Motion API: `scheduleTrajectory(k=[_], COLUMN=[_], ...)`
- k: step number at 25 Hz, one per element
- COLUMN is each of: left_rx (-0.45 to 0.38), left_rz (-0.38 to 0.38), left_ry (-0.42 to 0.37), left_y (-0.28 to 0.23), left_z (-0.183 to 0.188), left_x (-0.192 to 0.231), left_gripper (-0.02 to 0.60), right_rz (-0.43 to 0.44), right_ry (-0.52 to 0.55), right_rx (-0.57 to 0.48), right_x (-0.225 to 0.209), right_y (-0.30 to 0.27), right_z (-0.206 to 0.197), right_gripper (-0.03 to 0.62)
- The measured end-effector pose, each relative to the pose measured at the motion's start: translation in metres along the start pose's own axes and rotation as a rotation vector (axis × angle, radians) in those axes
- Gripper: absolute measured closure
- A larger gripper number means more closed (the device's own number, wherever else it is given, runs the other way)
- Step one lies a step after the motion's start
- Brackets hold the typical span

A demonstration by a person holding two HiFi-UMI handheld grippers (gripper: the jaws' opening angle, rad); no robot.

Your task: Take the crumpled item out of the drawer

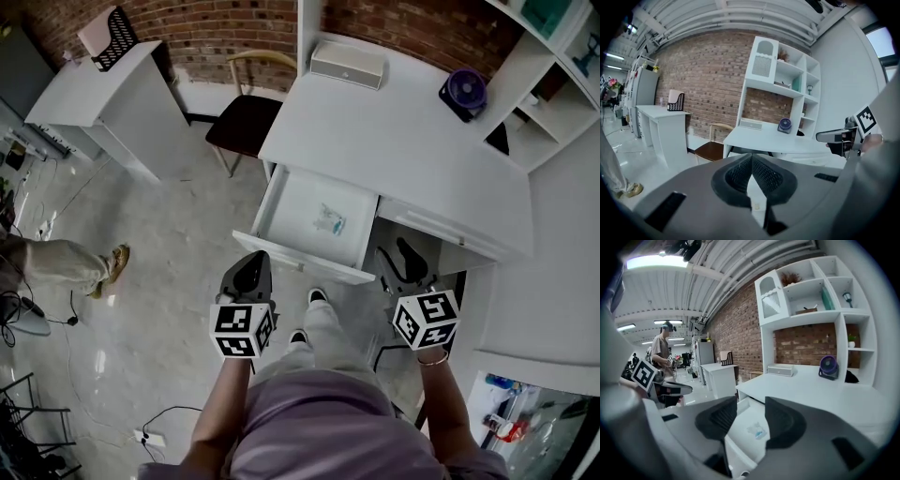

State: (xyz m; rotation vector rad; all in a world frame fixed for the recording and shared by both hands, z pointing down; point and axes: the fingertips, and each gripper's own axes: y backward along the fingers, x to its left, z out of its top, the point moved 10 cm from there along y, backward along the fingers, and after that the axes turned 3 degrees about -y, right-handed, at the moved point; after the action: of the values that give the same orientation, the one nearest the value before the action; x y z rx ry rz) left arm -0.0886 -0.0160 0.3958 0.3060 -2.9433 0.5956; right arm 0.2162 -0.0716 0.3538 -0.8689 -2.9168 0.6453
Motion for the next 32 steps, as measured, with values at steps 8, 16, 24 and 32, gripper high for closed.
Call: scheduleTrajectory(k=[8, 16, 24, 32], left_rx=[-0.002, 0.021, 0.018, 0.038], left_rz=[0.098, 0.182, 0.262, 0.311], left_ry=[0.029, 0.092, 0.123, 0.140], left_y=[-0.037, -0.057, -0.055, -0.051], left_z=[0.009, 0.010, 0.004, -0.005], left_x=[0.009, 0.011, 0.017, 0.020], left_gripper=[0.581, 0.581, 0.581, 0.581], right_rz=[0.141, 0.263, 0.348, 0.395], right_ry=[0.052, 0.121, 0.185, 0.264], right_rx=[0.076, 0.185, 0.310, 0.428], right_x=[-0.026, -0.034, -0.031, -0.026], right_y=[-0.074, -0.135, -0.178, -0.213], right_z=[0.006, -0.004, -0.029, -0.058], right_gripper=[0.416, 0.418, 0.418, 0.404])
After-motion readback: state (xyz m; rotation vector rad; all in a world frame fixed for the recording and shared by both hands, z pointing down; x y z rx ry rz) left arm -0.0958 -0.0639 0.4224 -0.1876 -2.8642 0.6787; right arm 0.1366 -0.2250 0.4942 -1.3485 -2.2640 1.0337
